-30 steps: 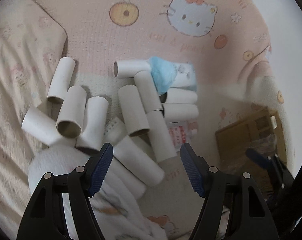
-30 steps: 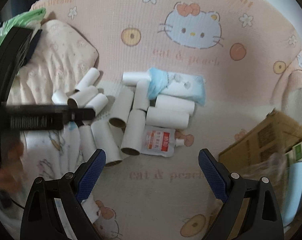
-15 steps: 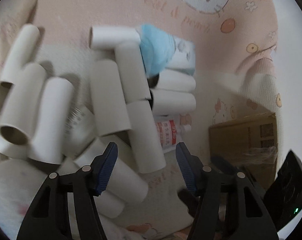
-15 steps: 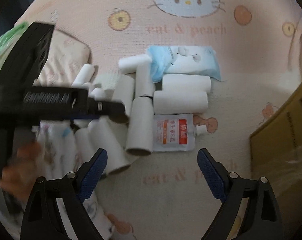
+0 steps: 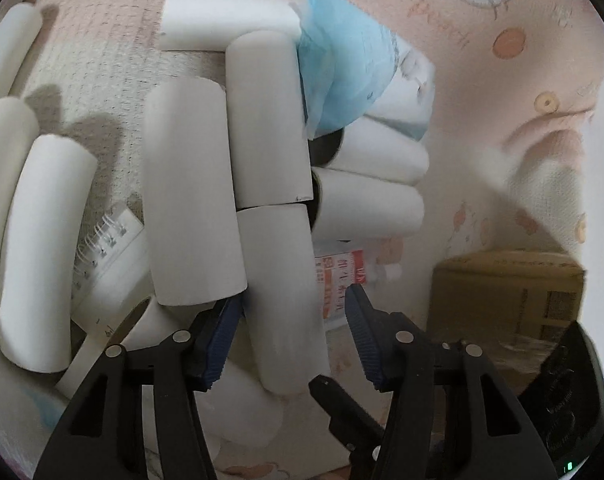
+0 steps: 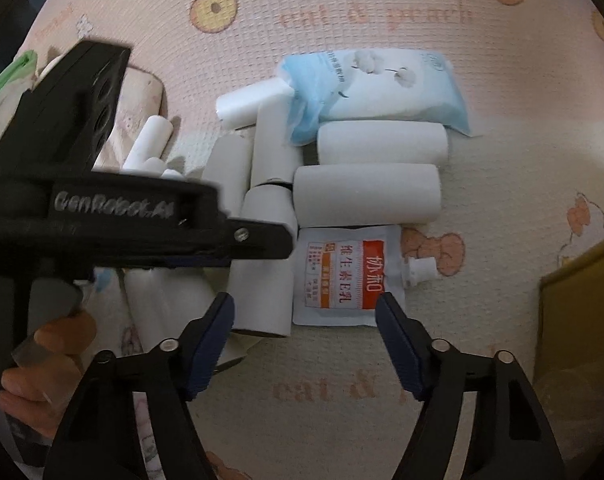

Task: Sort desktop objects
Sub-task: 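Close the left gripper on a white cardboard tube and lift it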

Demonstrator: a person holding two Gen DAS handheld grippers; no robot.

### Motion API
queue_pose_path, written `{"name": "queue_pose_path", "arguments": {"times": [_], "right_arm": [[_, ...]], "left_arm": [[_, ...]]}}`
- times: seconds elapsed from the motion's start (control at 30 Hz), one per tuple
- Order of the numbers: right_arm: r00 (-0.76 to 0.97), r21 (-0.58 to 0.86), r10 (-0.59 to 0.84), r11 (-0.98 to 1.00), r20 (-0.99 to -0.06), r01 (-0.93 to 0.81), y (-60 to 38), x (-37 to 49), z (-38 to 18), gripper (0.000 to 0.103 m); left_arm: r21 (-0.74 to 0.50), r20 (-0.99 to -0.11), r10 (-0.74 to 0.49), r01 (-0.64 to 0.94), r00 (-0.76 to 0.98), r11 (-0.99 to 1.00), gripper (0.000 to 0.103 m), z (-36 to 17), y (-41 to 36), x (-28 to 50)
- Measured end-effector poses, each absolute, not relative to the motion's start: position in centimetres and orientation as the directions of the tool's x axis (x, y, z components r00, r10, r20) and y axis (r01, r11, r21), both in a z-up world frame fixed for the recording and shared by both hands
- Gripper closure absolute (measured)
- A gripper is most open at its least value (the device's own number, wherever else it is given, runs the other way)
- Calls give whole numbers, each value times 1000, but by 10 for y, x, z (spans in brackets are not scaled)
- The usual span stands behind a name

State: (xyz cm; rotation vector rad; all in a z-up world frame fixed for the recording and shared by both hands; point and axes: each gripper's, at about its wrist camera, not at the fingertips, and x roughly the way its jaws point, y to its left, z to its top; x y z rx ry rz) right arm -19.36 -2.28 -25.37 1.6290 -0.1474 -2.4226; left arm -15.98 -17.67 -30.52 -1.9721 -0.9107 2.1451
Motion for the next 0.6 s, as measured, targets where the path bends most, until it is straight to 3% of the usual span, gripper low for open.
{"name": "queue_pose_path", "arguments": {"times": [0.2, 0.43, 0.6], "right_arm": [[-344, 216, -261, -963, -902, 164, -30, -199, -260, 38], [-316, 322, -357, -934, -879, 157, -26, -209, -267, 47], [-317, 345, -389, -920, -865, 186, -29, -205, -258, 48]], "left_arm": [[-360, -933, 351, 254, -83, -898, 53, -307, -161, -164], [-393, -919, 381, 283, -97, -875, 53, -307, -165, -157], [-502, -865, 470, 266, -178, -823, 54, -292, -166, -143]]}}
